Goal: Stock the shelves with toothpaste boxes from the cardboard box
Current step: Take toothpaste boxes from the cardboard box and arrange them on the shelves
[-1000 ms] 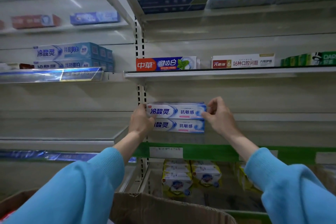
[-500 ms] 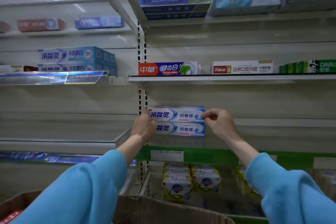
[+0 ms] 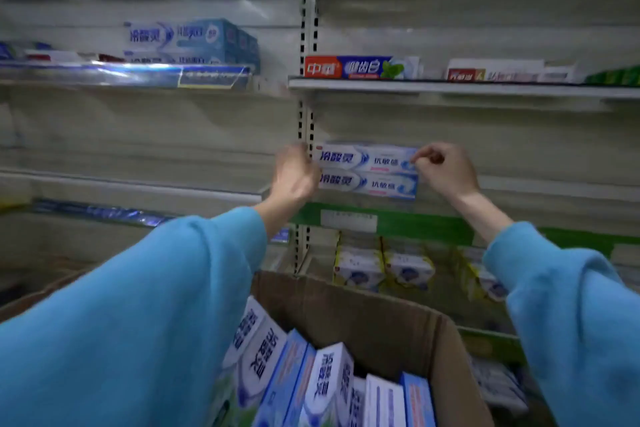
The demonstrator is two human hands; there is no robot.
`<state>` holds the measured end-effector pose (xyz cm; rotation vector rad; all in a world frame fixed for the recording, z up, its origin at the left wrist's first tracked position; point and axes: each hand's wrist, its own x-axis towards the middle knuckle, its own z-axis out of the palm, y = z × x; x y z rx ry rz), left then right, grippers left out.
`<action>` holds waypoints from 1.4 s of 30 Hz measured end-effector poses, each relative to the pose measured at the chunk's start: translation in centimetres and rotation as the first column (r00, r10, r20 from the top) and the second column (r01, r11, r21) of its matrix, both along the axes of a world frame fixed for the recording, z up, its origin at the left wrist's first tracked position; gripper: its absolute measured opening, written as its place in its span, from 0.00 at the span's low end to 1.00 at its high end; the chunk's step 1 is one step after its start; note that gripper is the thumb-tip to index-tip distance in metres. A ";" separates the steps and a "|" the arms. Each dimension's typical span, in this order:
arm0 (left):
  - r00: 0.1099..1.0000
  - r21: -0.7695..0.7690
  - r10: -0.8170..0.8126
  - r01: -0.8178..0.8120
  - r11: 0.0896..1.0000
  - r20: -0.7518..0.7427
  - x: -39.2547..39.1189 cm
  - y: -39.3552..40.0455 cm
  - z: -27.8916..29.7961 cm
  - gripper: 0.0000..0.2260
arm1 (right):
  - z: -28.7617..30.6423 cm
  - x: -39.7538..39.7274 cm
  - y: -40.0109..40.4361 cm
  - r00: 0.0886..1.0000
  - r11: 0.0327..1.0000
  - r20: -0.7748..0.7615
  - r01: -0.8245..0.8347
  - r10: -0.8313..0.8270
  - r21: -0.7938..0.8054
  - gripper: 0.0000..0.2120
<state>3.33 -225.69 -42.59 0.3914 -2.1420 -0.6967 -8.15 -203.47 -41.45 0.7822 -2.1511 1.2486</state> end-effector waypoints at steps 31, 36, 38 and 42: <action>0.490 -0.062 0.037 0.035 0.997 0.871 18.9 -8.7 -8.4 0.14 | -8.2 19.7 -14.6 0.673 0.156 0.370 -0.586 0.641 0.795 0.11; 0.431 0.001 -0.007 0.013 1.000 0.902 18.9 -8.7 -8.4 0.15 | -8.3 19.7 -14.7 0.668 0.153 0.379 -0.594 0.640 0.790 0.12; 0.424 0.009 -0.013 0.010 1.000 0.906 19.1 -8.8 -8.3 0.15 | -8.3 19.6 -14.6 0.670 0.157 0.377 -0.594 0.639 0.789 0.13; 0.415 0.009 -0.014 0.014 1.000 0.910 19.5 -8.8 -8.1 0.16 | -8.3 19.7 -14.4 0.669 0.162 0.384 -0.603 0.637 0.781 0.13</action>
